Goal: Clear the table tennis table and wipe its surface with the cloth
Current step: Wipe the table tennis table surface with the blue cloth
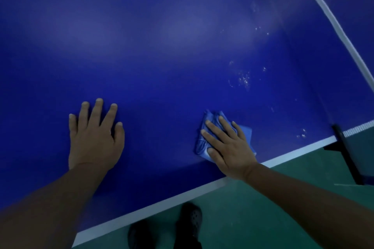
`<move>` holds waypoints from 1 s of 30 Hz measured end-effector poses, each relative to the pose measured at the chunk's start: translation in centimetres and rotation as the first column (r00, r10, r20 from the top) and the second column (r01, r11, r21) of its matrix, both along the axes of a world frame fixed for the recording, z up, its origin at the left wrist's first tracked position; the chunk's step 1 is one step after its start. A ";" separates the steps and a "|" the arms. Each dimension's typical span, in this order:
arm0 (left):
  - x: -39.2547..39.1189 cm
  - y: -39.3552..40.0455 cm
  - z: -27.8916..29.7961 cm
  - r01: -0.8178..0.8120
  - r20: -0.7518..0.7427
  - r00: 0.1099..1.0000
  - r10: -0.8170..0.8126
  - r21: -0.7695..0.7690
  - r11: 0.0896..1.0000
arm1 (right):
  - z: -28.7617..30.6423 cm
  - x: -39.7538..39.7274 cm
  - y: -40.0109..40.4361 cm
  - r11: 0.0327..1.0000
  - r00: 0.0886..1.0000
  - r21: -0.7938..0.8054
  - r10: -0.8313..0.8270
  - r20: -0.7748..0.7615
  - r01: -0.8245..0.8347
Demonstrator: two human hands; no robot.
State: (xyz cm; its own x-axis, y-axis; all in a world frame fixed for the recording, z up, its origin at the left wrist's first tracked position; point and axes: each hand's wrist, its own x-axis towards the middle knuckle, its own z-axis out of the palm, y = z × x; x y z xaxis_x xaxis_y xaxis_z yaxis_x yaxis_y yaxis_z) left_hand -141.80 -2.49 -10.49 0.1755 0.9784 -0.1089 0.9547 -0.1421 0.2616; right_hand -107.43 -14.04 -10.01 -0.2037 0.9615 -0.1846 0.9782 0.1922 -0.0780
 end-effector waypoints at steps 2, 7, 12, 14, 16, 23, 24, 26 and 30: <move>-0.1 -0.1 -0.1 0.000 -0.001 1.000 0.000 -0.008 1.000 | 0.0 1.4 1.7 1.000 1.000 0.000 -0.012 -0.004 0.012; 0.0 0.2 -0.2 0.005 -0.046 0.999 -0.007 -0.039 0.999 | 0.3 4.4 7.0 0.998 0.999 0.015 -0.053 -0.011 0.053; 0.2 0.3 -0.2 -0.025 -0.091 0.996 0.021 -0.043 0.999 | 0.2 7.5 12.3 0.996 0.996 -0.008 0.090 0.024 -0.090; 1.6 1.3 0.3 -0.105 -0.057 0.993 0.104 -0.021 0.994 | 0.1 8.9 15.3 0.985 0.985 -0.004 0.170 0.010 -0.170; 4.4 2.9 1.0 -0.160 -0.006 0.987 0.160 0.010 0.987 | 0.2 10.3 18.8 0.977 0.977 0.008 0.213 -0.010 -0.213; 17.9 13.4 0.7 -0.169 0.078 0.984 0.162 0.089 0.982 | -0.1 13.3 30.6 0.932 0.932 0.068 0.360 -0.042 -0.357; 19.6 15.0 0.7 -0.201 0.098 0.976 0.193 0.078 0.977 | -0.2 13.4 32.0 0.924 0.925 0.083 0.378 -0.043 -0.373; 22.7 17.7 0.5 -0.279 0.130 0.954 0.272 0.038 0.960 | -0.2 13.5 35.1 0.923 0.924 0.091 0.379 -0.049 -0.373; 25.8 20.1 0.0 -0.454 0.109 0.884 0.454 -0.024 0.891 | -0.1 14.0 42.3 0.960 0.959 0.064 0.276 -0.058 -0.273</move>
State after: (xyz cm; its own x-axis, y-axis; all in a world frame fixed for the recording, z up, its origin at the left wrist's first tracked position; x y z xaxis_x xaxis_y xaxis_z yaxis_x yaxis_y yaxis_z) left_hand -115.95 17.59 -10.47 -0.2771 0.9542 -0.1129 0.8804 0.2992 0.3679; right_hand -93.39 28.23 -10.09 -0.4712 0.8750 -0.1108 0.8803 0.4585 -0.1221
